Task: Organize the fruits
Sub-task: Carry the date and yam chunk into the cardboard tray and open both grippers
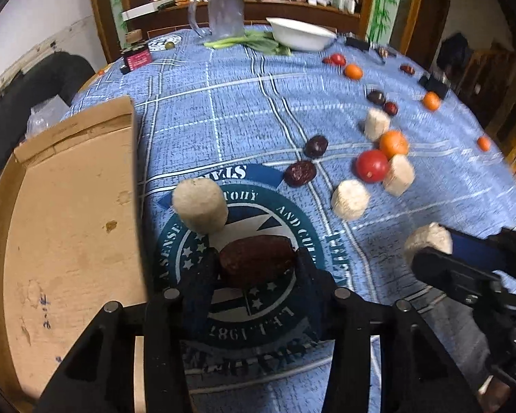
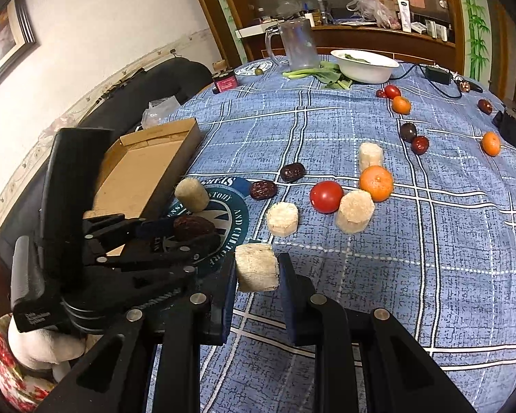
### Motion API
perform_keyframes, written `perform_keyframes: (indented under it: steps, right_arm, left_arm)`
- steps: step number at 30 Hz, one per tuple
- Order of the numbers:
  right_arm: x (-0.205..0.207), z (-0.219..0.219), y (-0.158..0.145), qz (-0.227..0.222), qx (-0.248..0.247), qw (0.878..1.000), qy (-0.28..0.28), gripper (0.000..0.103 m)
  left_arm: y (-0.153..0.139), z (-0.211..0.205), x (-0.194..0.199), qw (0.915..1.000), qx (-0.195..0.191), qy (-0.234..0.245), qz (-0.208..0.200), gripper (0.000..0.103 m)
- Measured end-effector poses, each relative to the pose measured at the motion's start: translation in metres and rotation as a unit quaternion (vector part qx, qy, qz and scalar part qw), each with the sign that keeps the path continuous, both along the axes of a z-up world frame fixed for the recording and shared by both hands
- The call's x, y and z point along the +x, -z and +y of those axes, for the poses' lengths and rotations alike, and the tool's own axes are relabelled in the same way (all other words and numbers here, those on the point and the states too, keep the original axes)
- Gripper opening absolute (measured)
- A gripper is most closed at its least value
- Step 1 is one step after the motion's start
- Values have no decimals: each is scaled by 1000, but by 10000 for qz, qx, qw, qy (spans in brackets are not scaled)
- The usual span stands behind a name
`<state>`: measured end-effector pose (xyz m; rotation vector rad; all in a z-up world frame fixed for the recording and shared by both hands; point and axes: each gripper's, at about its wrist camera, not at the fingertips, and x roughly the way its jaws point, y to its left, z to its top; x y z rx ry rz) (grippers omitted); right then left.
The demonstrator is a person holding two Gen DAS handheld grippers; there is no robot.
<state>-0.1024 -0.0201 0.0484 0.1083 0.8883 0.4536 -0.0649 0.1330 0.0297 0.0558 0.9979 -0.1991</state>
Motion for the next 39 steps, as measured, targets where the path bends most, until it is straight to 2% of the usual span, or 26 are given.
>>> perform_keyframes:
  steps: [4, 6, 10, 14, 18, 22, 26, 30, 35, 37, 39]
  right_arm:
    - [1, 7, -12, -95, -18, 9999, -132, 26]
    - [3, 15, -21, -167, -19, 9996, -224, 26]
    - [18, 46, -47, -274, 147, 9975, -631, 26]
    - [45, 86, -67, -272, 346, 9939, -1011, 26]
    - [80, 137, -69, -137, 316, 9914, -1266, 26]
    - [125, 190, -44, 201, 99, 9902, -1379, 26]
    - [158, 231, -10, 451, -229, 9888, -1406, 26]
    - [173, 246, 10, 577, -421, 9869, -1448, 26]
    - [184, 247, 22, 659, -381, 9878, -1358, 28]
    - [184, 239, 22, 669, -237, 9897, -1247, 42]
    - [181, 231, 18, 593, -64, 9913, -1175, 45]
  left_arm:
    - [-31, 26, -14, 9974, -694, -134, -171, 44]
    - [-50, 46, -20, 9955, -845, -249, -347, 44]
    - [-79, 96, -14, 9934, -743, -640, -600, 44]
    - [-89, 143, 8, 9909, -323, -1119, -674, 44]
    - [-74, 189, 49, 9872, -554, -1477, -244, 44]
    - [-44, 212, 89, 9816, -659, -1781, 223, 44]
    - [-19, 222, 109, 9777, -654, -1939, 476, 44]
    - [-10, 231, 116, 9744, -742, -2053, 539, 44]
    - [-8, 233, 120, 9748, -833, -2010, 486, 45]
    - [-5, 234, 118, 9735, -963, -2006, 523, 45]
    - [-7, 235, 115, 9730, -1019, -2010, 495, 46]
